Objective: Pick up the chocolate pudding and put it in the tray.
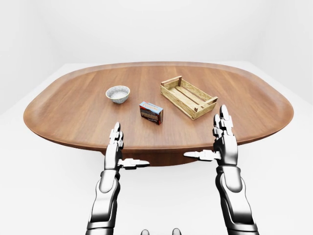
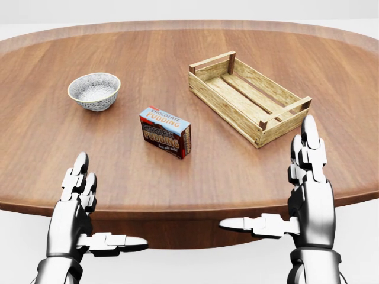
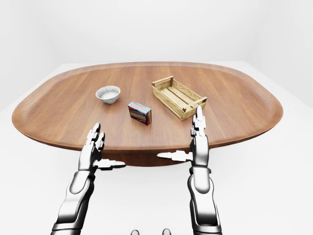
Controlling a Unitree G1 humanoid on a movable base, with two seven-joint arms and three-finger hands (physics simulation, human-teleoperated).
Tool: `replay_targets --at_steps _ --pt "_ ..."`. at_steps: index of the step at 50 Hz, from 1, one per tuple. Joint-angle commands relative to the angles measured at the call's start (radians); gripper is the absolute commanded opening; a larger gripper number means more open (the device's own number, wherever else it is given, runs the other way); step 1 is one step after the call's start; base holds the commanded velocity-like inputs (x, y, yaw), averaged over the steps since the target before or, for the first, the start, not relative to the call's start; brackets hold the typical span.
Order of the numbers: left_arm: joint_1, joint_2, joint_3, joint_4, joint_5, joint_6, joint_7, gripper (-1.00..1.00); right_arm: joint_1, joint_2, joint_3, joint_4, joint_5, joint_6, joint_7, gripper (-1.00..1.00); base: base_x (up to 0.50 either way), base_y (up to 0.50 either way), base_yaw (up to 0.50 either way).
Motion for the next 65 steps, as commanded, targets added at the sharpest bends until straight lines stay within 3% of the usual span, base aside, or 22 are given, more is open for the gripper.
replay_targets --at_steps 1,28,65 --pt "0.000 0.000 0.000 0.000 0.000 0.000 0.000 1.00 0.004 0.000 0.002 -0.004 0.004 0.000 0.002 1.00 0.00 0.00 0.00" --pt "0.000 0.000 0.000 -0.001 0.000 0.001 0.000 1.00 0.004 -0.001 0.002 0.010 0.006 0.000 0.008 1.00 0.00 0.00 0.00" --pt "-0.003 0.001 0.001 0.004 -0.002 0.002 0.001 1.00 0.000 -0.001 0.000 0.012 0.009 0.000 0.005 1.00 0.26 0.00 0.00"
